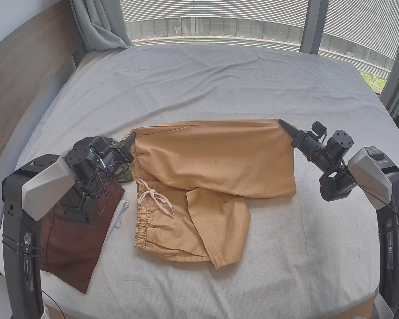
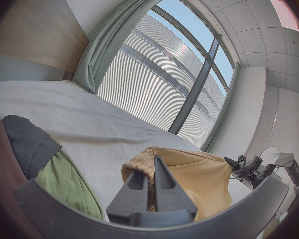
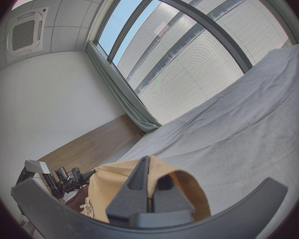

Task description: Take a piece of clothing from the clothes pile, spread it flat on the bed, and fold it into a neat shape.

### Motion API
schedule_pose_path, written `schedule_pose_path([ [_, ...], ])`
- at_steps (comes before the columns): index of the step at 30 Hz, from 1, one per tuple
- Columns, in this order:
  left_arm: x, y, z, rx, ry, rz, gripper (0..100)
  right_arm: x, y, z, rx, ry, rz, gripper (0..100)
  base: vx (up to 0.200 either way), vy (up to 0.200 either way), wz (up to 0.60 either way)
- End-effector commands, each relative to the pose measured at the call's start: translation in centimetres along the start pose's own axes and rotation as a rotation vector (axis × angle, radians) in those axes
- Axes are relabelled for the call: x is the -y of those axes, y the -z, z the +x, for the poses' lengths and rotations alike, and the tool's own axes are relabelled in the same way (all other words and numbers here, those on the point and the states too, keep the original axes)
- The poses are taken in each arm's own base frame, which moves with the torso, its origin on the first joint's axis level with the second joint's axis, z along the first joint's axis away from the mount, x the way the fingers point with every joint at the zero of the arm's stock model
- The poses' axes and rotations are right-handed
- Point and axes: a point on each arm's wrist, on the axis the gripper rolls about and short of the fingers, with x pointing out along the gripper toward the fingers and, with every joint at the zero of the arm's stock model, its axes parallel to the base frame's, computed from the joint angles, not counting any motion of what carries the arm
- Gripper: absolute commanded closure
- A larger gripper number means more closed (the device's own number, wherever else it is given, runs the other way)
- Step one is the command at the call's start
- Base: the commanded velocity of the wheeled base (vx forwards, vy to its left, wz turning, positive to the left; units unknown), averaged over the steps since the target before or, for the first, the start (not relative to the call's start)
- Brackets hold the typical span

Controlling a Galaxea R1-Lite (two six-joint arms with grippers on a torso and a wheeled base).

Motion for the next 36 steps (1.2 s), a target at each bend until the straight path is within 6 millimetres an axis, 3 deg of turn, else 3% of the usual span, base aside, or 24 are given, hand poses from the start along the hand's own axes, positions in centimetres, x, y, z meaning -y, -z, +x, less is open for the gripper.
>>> schedule_pose_path([
  [1, -0.5, 0.6, 0.6, 0.013, 0.009, 0.0, 100, 0.3, 0.6, 0.4, 0.003, -0.008, -0.003, 100, 0.0, 0.0, 0.0],
  [6, -0.8, 1.1, 1.3, 0.029, 0.02, 0.0, 100, 0.2, 0.5, 0.6, 0.006, -0.014, -0.006, 100, 0.0, 0.0, 0.0],
  [7, -0.8, 1.1, 1.5, 0.032, 0.023, -0.005, 0, 0.2, 0.5, 0.7, 0.002, -0.013, -0.003, 100, 0.0, 0.0, 0.0],
  [8, -0.8, 1.1, 1.5, 0.034, 0.025, -0.013, 0, 0.2, 0.5, 0.7, 0.001, -0.012, -0.003, 100, 0.0, 0.0, 0.0],
  [9, -0.7, 1.2, 1.5, 0.034, 0.027, -0.026, 0, 0.2, 0.4, 0.7, 0.003, -0.012, -0.004, 0, 0.0, 0.0, 0.0],
  [14, -0.2, 1.5, 1.6, 0.022, 0.033, -0.098, 0, 0.0, -0.1, 1.2, 0.02, -0.028, -0.024, 0, 0.0, 0.0, 0.0],
  [20, -0.1, 2.6, 1.0, -0.019, 0.012, -0.121, 0, -0.5, 0.2, 0.4, -0.003, -0.011, -0.01, 0, 0.0, 0.0, 0.0],
  [24, 0.5, 3.2, -0.3, -0.073, -0.012, -0.132, 0, -2.1, 0.7, -0.7, -0.041, -0.002, 0.003, 0, 0.0, 0.0, 0.0],
  [31, 1.5, 1.7, -2.0, -0.104, -0.026, -0.137, 0, -4.8, 2.1, -2.2, -0.114, -0.002, -0.03, 0, 0.0, 0.0, 0.0],
  [36, 2.5, 0.4, -3.8, -0.138, -0.039, -0.137, 0, -8.1, 2.8, -3.3, -0.185, -0.022, -0.052, 0, 0.0, 0.0, 0.0],
])
